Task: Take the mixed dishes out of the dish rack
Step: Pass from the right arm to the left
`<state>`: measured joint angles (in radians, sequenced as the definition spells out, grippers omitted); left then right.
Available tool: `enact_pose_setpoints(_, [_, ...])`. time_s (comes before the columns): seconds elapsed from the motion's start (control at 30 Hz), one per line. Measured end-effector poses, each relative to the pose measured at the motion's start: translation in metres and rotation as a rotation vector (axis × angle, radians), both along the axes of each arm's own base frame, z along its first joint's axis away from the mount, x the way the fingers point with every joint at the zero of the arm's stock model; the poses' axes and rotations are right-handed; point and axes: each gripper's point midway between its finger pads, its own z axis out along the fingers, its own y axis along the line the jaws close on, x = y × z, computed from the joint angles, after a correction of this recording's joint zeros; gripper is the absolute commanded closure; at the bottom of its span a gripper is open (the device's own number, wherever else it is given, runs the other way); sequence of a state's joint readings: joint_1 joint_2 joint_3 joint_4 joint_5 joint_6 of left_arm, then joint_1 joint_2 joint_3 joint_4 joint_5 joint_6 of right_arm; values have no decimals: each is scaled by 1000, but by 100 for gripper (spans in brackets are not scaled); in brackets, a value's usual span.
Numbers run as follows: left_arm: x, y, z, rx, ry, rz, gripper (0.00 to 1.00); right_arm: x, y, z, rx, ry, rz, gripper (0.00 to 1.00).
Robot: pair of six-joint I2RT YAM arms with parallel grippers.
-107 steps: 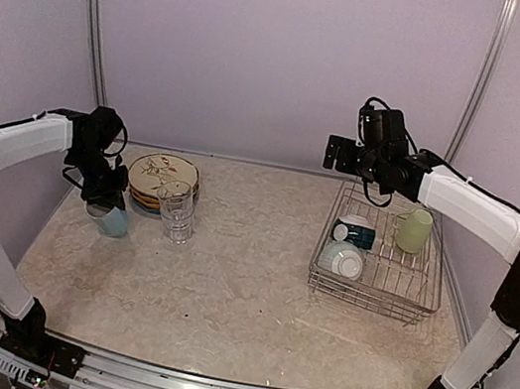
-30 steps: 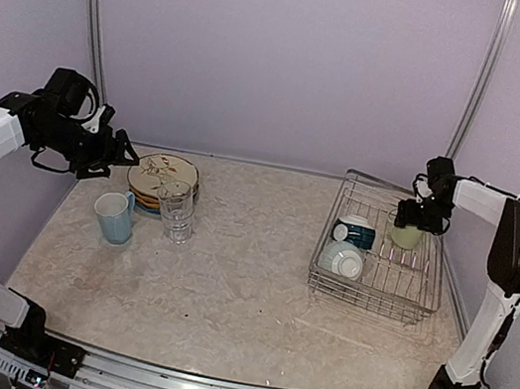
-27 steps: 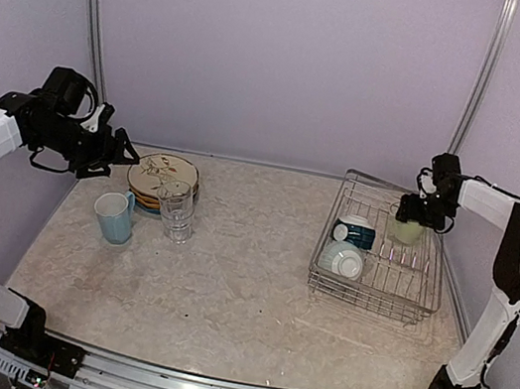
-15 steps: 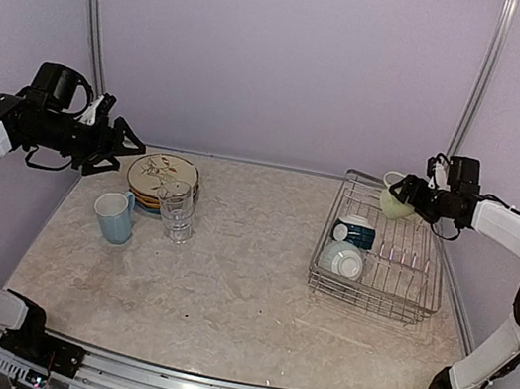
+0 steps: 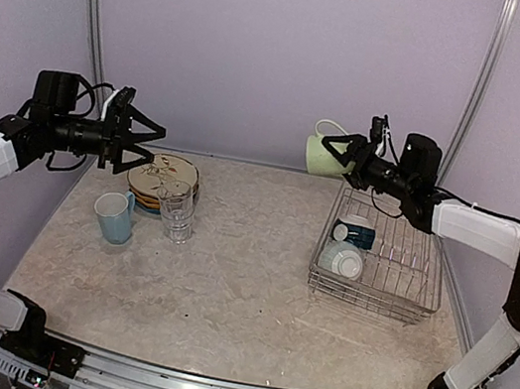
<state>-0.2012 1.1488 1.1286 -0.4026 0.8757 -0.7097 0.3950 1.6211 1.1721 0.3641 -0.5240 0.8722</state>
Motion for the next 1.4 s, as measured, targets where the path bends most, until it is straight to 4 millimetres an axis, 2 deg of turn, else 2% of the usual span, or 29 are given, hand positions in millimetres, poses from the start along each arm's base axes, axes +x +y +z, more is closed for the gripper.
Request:
enact_pose_setpoints(0.1, [-5, -16, 11, -47, -53, -64, 13, -6, 40, 7, 91, 14, 95, 98])
enact_pose_setpoints(0.27, [-22, -53, 31, -63, -232, -173, 13, -15, 104, 0, 232, 123, 245, 99])
enact_pose_setpoints(0.37, [-29, -70, 31, -51, -332, -205, 14, -26, 134, -6, 298, 192, 326, 99])
enact_pose_setpoints(0.5, [-22, -77, 28, -21, -414, -180, 16, -40, 162, -5, 361, 264, 411, 99])
enact_pose_setpoints(0.63, [-7, -80, 22, 17, -467, -140, 19, -58, 177, 11, 408, 283, 481, 99])
enact_pose_setpoints(0.77, [3, -85, 11, 40, -469, -142, 27, -70, 187, 32, 452, 265, 538, 99])
enact_pose_setpoints(0.83, [7, -88, 5, 46, -460, -147, 30, -73, 190, 34, 460, 263, 552, 99])
enact_pose_setpoints(0.97, [8, -94, -2, 44, -455, -170, 35, -72, 196, 29, 475, 277, 564, 100])
enact_pose_setpoints(1.17, [3, -103, 1, 29, -468, -200, 44, -69, 207, 10, 473, 329, 569, 100])
enact_pose_setpoints(1.4, [13, -109, -7, 45, -437, -200, 53, -78, 217, 9, 477, 345, 597, 100])
